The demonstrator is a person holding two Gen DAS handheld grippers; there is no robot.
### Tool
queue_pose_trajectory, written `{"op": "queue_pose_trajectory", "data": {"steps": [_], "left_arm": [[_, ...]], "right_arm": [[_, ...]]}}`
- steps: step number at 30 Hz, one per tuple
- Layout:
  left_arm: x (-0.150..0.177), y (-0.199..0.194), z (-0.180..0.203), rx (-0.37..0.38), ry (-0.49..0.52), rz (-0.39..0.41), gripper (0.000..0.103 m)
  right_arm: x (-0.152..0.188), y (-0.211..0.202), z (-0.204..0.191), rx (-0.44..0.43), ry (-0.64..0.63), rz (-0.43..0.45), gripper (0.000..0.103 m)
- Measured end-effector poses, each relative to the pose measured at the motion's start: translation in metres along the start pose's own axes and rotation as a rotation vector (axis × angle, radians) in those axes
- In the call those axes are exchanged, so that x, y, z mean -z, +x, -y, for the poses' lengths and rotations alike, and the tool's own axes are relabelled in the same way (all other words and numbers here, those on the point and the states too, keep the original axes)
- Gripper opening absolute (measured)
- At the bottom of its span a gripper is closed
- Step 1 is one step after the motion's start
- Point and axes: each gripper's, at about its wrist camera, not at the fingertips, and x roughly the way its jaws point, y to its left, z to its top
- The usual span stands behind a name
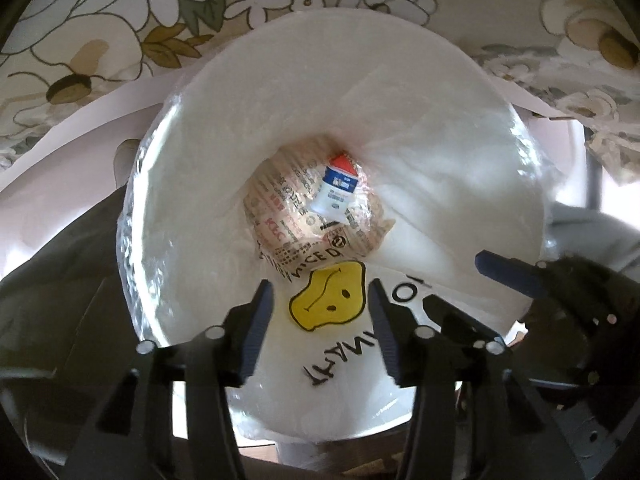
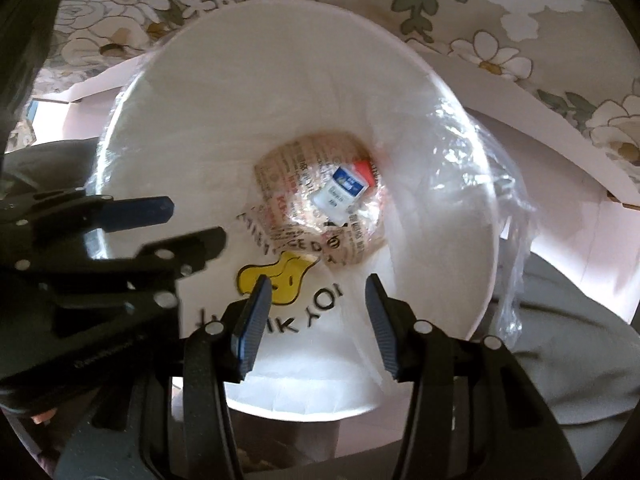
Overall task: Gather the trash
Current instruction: 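Open both tools to drop the red cube and can into the bin, then move both open tools back over the bed toward the items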
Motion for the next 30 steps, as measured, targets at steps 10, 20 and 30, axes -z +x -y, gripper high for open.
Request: {"op": "queue_pose_trajectory", "data": {"steps": [10,20,30], "left_arm": [[0.025,-0.045,0.010,-0.034,0.071,0.064,0.062],[0.054,-0.139,0.030,-0.135,0.185,0.251,0.071],[0.064,-0.251,0.049,-0.253,0.221,0.517,0.075]], "right_arm": [[0.025,-0.039,-0.001,0.023,-0.025,0.029,0.058],[0.045,-0.114,0.001,0.013,-0.060,0.153,0.060],[0.061,-0.233,-0.003,0.130,-0.140,0.402,0.063]]}}
